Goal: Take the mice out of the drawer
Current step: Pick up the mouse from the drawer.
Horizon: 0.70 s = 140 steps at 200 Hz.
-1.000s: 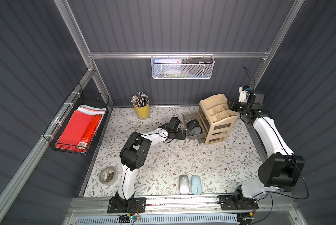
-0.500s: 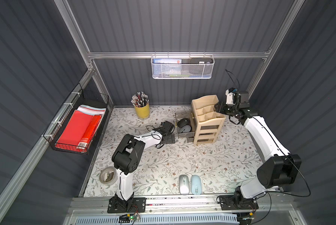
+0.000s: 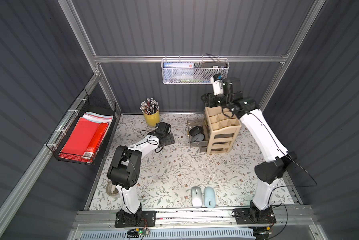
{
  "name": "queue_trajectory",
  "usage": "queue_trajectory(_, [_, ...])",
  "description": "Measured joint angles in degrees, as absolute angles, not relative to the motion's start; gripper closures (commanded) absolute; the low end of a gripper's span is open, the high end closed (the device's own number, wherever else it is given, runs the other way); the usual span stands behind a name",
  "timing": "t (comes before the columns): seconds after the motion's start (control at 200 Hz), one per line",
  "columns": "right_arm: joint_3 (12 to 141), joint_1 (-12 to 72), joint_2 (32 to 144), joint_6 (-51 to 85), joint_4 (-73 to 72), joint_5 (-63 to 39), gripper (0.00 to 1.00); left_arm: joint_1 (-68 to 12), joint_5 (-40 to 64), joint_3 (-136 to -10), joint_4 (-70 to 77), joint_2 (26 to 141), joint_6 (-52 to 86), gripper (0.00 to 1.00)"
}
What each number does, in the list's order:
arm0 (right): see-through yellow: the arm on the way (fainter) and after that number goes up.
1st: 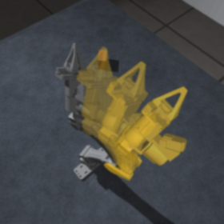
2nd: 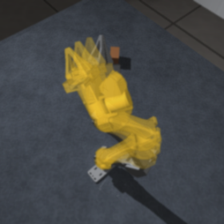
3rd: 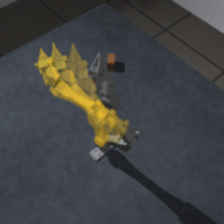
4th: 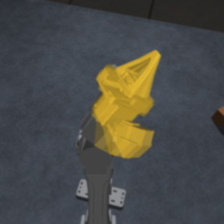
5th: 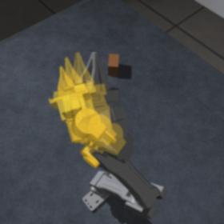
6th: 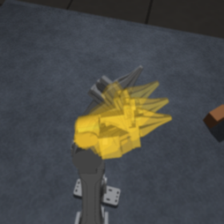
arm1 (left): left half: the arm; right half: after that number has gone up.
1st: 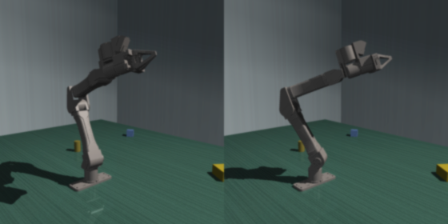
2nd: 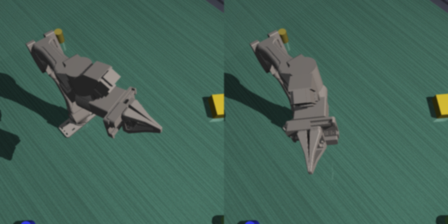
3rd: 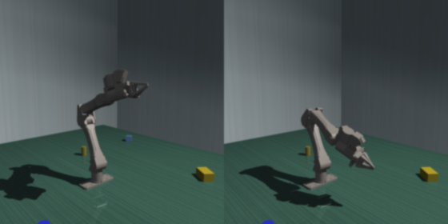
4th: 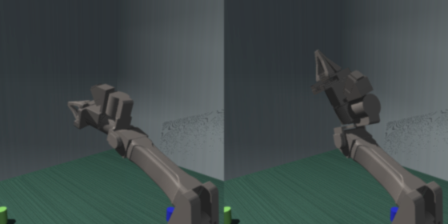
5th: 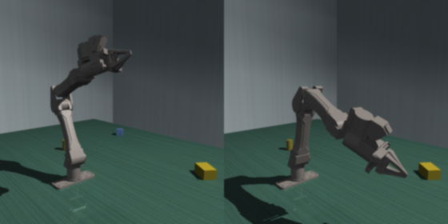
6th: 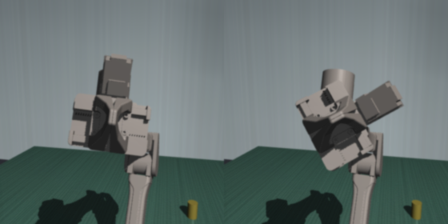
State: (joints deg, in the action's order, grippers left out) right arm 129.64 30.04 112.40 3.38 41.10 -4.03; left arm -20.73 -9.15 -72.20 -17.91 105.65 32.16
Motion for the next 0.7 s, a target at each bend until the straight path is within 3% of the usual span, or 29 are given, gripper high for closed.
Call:
queue_trajectory(0.295, [136.1,34.8,130.4,2.9,50.4,-5.2,0.39,-21.1,-5.3,-74.1,-15.6,105.8,32.0,0.01])
queue_trajectory(0.45, [131.0,35.0,128.1,3.2,52.6,-2.0,0.45,-21.1,-5.6,-74.1,-15.5,105.8,32.0,0.01])
queue_trajectory(0.7, [120.3,37.0,122.7,3.0,54.6,5.3,0.46,-21.1,-5.6,-74.1,-15.3,105.8,31.5,0.01])
